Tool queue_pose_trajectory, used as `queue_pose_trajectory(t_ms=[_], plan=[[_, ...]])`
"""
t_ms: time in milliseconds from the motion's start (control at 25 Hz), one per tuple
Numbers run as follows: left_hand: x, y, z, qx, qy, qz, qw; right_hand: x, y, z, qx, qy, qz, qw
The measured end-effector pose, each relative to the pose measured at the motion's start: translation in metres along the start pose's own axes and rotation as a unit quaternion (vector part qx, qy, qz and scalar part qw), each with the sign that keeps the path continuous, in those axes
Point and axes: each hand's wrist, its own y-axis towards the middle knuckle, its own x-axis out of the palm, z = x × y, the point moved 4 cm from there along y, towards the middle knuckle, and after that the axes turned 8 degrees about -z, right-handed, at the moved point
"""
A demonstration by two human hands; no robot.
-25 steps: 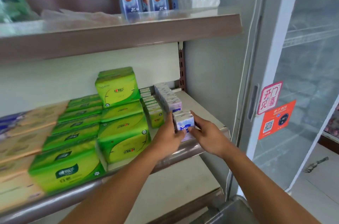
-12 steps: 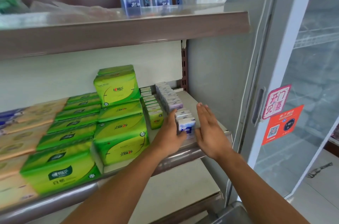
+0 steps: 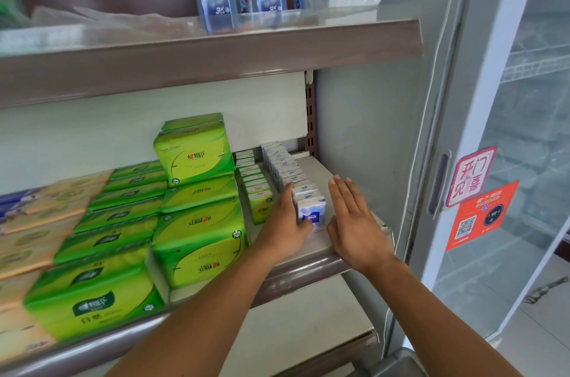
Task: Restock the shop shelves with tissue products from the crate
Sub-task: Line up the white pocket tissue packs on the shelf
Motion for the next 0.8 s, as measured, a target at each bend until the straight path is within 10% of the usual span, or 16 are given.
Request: queue_pose_trajectory(t_ms=[800], plan=[[0.01, 0.002, -0.008, -0.041, 0.01, -0.01, 0.999, 0.007, 0.005, 0.001, -0.008, -0.004, -0.036, 0.999]])
